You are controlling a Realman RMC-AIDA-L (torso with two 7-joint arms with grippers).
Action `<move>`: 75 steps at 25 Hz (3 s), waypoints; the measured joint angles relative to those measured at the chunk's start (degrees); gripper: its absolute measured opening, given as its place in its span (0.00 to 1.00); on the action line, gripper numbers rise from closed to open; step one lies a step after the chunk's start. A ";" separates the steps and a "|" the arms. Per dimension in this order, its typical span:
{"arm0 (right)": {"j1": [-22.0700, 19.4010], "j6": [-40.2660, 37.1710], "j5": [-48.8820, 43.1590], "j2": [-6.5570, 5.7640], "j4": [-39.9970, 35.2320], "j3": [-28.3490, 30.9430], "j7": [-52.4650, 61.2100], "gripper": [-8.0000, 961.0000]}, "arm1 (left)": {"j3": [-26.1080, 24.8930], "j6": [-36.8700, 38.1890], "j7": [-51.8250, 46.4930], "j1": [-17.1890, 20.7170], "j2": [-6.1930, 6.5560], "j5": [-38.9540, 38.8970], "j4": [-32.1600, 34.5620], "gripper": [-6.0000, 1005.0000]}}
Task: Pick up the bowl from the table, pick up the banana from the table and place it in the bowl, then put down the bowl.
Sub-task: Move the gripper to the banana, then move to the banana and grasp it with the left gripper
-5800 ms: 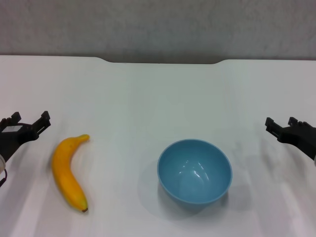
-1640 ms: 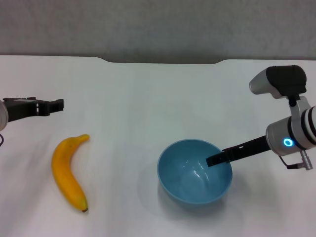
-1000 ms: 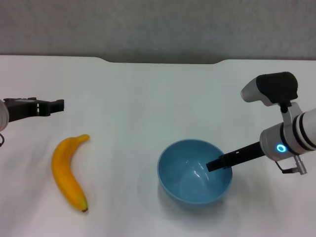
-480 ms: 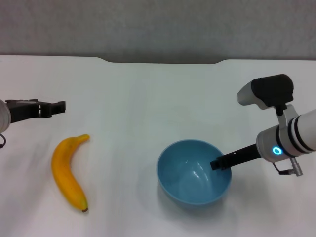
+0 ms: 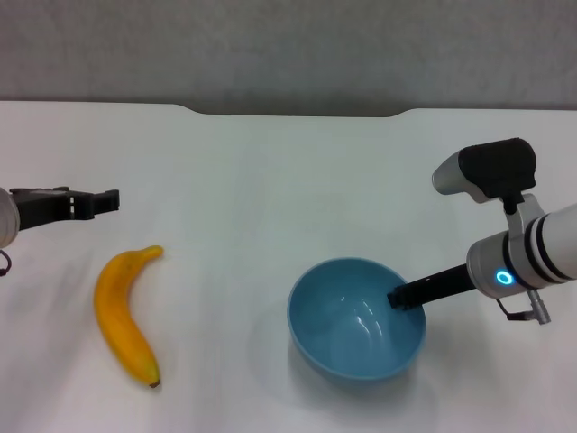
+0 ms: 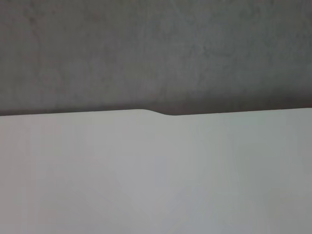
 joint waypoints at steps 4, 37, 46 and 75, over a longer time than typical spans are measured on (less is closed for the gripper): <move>-2.17 -0.66 1.85 -0.05 -3.40 -0.50 -0.19 0.04 | 1.36 -0.60 0.20 0.29 -0.01 -1.33 -1.03 0.79; -12.39 -0.80 2.18 -0.50 -19.56 1.41 1.43 0.04 | 19.78 -9.59 -38.86 -5.10 -0.22 28.42 -1.70 0.82; -12.83 -0.63 2.28 -0.49 -20.17 1.45 1.43 0.04 | 18.67 -5.43 -38.57 -5.56 0.18 28.53 3.40 0.84; -13.85 -0.46 2.94 -0.50 -22.23 1.25 1.30 0.04 | 16.90 -3.34 -37.03 -7.75 0.01 28.47 12.33 0.89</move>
